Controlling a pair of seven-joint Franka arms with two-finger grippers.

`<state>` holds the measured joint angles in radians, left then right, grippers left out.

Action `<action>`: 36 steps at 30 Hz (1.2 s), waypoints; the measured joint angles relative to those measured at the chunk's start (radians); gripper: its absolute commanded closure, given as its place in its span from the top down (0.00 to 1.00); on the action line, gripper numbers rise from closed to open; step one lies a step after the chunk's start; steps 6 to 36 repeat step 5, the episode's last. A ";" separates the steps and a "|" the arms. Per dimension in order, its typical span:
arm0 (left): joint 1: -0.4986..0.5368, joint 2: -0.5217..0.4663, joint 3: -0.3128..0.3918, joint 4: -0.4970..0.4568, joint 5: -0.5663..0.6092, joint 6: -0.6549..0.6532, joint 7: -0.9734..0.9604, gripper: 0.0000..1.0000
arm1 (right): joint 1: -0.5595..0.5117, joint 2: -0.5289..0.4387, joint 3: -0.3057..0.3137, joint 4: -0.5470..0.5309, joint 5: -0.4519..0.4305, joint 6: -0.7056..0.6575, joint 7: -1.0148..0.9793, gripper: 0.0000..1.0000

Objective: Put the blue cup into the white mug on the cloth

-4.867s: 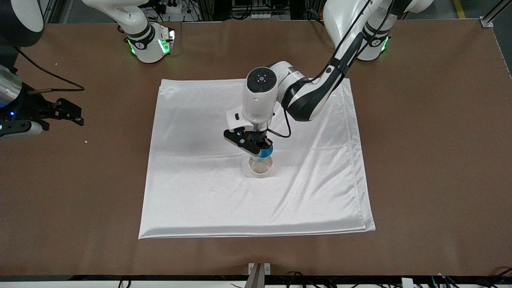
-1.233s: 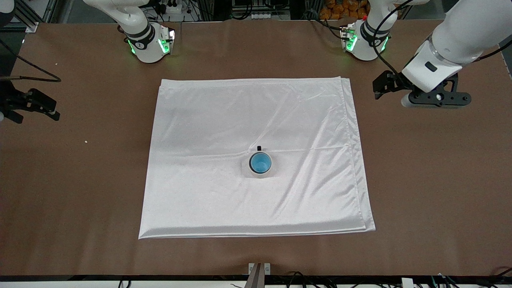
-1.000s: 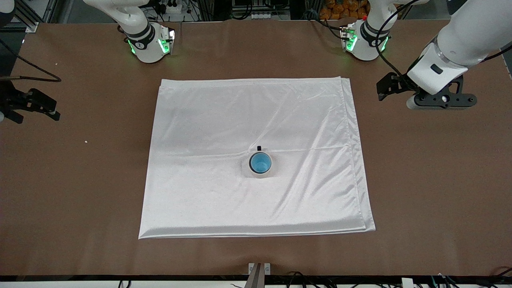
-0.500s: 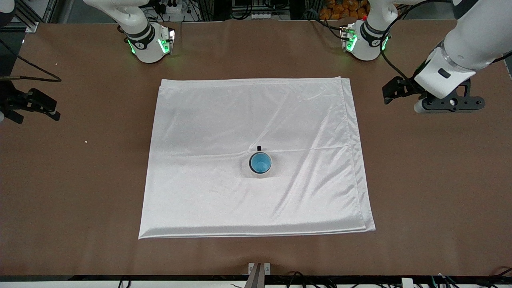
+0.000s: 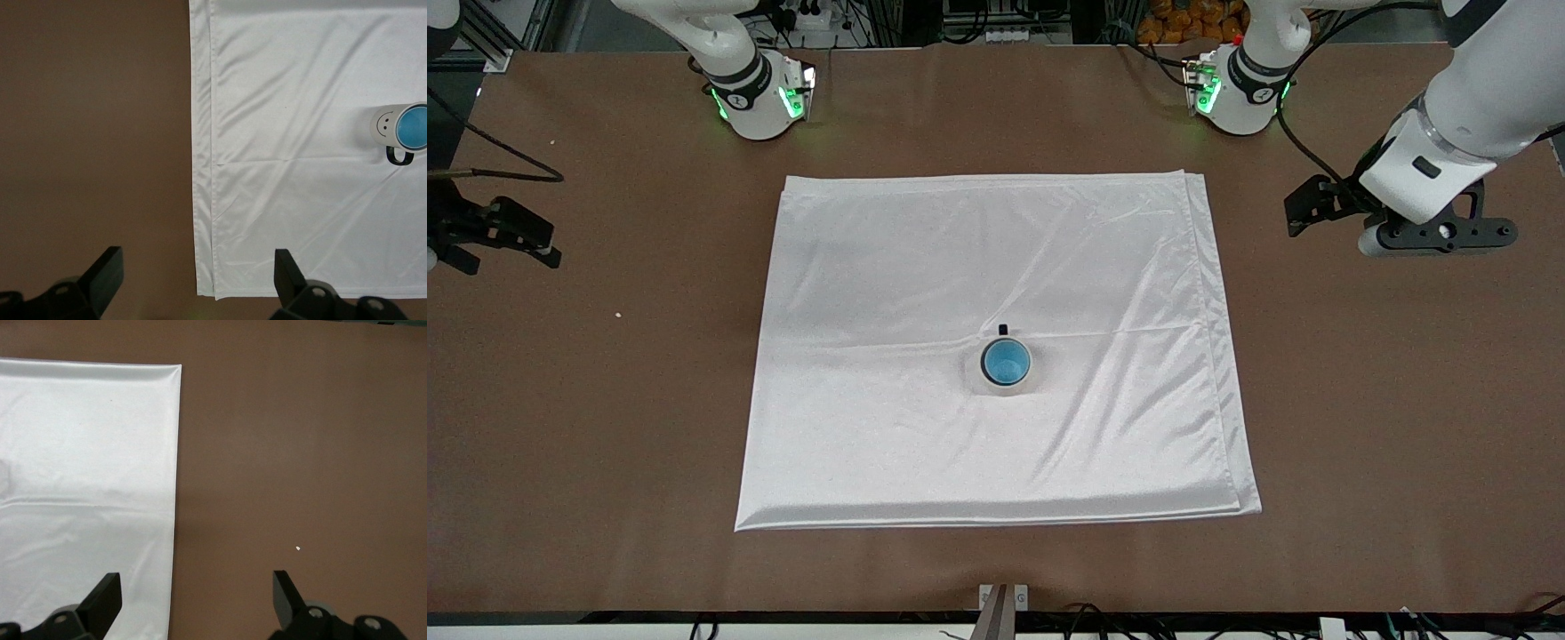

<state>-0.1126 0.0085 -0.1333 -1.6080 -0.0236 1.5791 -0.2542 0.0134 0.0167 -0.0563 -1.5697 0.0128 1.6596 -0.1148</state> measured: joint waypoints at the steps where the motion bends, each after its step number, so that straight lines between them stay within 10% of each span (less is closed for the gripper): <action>1: 0.000 0.000 0.000 0.000 0.000 0.001 0.000 1.00 | 0.000 0.000 0.000 0.000 0.000 0.000 0.000 1.00; 36: 0.000 0.000 0.000 0.000 0.000 0.003 0.000 1.00 | 0.000 0.000 0.000 0.000 0.000 0.000 0.000 1.00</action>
